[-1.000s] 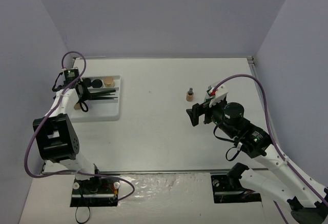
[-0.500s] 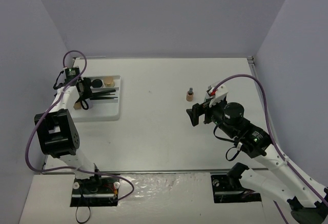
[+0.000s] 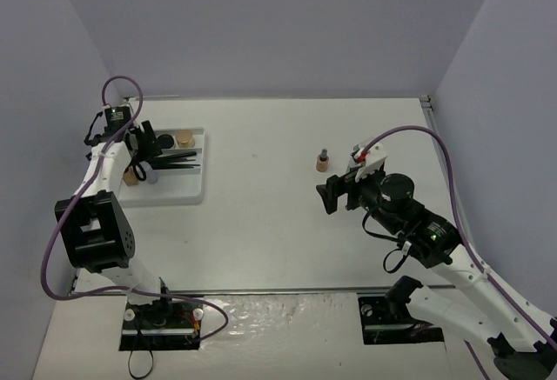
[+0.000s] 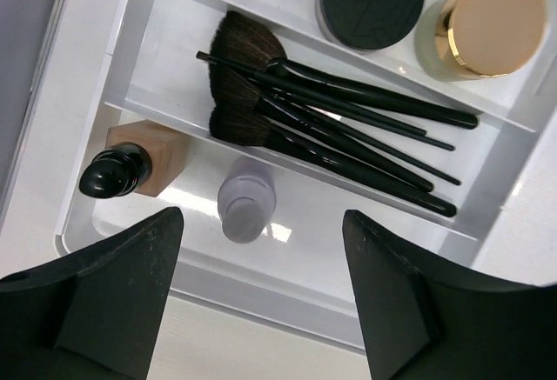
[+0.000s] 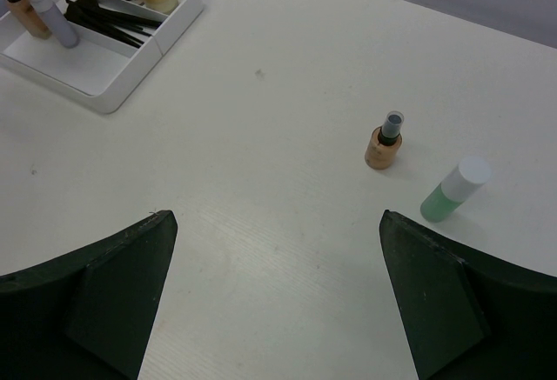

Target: Organize the makeup

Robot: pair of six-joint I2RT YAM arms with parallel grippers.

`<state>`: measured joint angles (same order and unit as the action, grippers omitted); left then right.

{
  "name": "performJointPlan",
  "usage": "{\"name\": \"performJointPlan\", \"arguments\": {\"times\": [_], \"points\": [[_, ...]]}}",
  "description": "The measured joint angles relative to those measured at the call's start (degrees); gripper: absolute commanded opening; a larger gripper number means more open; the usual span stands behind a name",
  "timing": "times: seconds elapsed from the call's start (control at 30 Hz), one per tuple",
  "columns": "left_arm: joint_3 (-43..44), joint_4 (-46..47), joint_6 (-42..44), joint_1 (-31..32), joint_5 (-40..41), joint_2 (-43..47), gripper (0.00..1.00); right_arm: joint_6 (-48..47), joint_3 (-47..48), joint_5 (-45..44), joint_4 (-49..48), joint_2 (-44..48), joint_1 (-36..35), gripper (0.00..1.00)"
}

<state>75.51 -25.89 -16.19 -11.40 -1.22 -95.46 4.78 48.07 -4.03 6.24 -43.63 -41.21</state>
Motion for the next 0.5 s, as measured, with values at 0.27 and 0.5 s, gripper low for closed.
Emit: {"name": "performJointPlan", "arguments": {"times": [0.27, 0.5], "points": [[7.5, -3.2, 0.7, 10.6, -2.5, 6.9, 0.79, 1.0, 0.0, -0.5, 0.0, -1.8, 0.0, 1.00], [13.7, -3.9, 1.3, 27.4, -6.6, 5.8, 0.80, 2.1, 0.0, -2.7, 0.0, -3.0, 0.5, 1.00]]}}
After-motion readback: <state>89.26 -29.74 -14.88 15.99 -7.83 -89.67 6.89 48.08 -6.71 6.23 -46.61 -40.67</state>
